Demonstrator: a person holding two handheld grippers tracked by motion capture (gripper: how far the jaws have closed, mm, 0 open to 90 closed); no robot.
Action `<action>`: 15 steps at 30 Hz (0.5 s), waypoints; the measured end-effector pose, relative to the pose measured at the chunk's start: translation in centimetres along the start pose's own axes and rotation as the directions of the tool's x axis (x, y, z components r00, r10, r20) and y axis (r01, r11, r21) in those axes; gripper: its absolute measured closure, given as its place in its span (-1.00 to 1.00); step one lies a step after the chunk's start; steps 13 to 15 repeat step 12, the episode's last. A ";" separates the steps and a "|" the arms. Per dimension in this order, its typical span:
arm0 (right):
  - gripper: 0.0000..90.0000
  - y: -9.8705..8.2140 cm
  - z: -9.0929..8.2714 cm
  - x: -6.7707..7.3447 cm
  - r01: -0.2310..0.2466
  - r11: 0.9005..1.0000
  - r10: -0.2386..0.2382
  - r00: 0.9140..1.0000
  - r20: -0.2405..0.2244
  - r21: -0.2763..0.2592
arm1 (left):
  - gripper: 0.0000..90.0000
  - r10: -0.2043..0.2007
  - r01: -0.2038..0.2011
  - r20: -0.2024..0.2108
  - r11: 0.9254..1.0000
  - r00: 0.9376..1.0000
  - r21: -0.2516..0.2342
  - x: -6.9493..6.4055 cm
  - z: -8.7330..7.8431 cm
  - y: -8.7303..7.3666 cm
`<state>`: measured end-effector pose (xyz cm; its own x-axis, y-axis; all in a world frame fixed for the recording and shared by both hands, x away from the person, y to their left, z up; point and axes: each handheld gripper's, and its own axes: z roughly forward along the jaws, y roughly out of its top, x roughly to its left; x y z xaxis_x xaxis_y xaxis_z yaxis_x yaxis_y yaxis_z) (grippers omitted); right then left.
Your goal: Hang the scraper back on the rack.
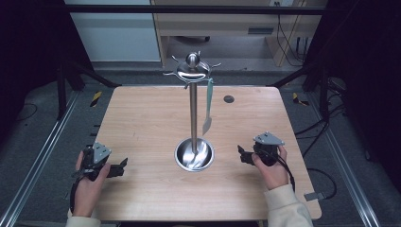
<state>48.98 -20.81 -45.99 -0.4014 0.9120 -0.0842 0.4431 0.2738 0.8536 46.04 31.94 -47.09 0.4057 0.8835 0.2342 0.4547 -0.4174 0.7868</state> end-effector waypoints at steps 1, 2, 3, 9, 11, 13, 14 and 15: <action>-0.72 -0.1 0.2 0.1 0.002 1.000 -0.002 1.000 -0.014 0.009 | -0.95 0.002 -0.002 0.000 1.000 1.000 0.001 0.0 0.0 0.0; -0.72 -0.2 0.5 0.4 -0.004 1.000 0.004 1.000 -0.029 0.017 | -0.95 0.002 -0.002 0.001 1.000 1.000 0.001 0.0 0.0 0.0; -0.71 -0.3 0.6 0.5 -0.012 1.000 0.012 0.999 -0.039 0.022 | -0.95 0.002 -0.002 0.001 1.000 1.000 0.001 0.0 0.0 0.0; -0.69 -0.6 1.4 1.7 0.005 0.998 0.001 0.995 -0.103 0.058 | -0.95 0.004 -0.004 0.001 1.000 1.000 0.004 0.0 0.0 0.0; -0.69 -0.6 1.6 1.8 0.010 0.998 -0.003 0.994 -0.111 0.070 | -0.95 0.004 -0.004 0.002 1.000 1.000 0.005 0.0 0.0 0.0; -0.69 -0.6 1.6 1.8 0.016 0.997 -0.007 0.994 -0.113 0.073 | -0.95 0.004 -0.004 0.002 1.000 1.000 0.005 0.0 0.0 0.0; -0.69 -0.6 1.6 1.8 0.016 0.997 -0.007 0.994 -0.113 0.073 | -0.95 0.004 -0.004 0.002 1.000 1.000 0.005 0.0 0.0 0.0; -0.69 -0.6 1.6 1.8 0.016 0.997 -0.007 0.994 -0.113 0.073 | -0.95 0.004 -0.004 0.002 1.000 1.000 0.005 0.0 0.0 0.0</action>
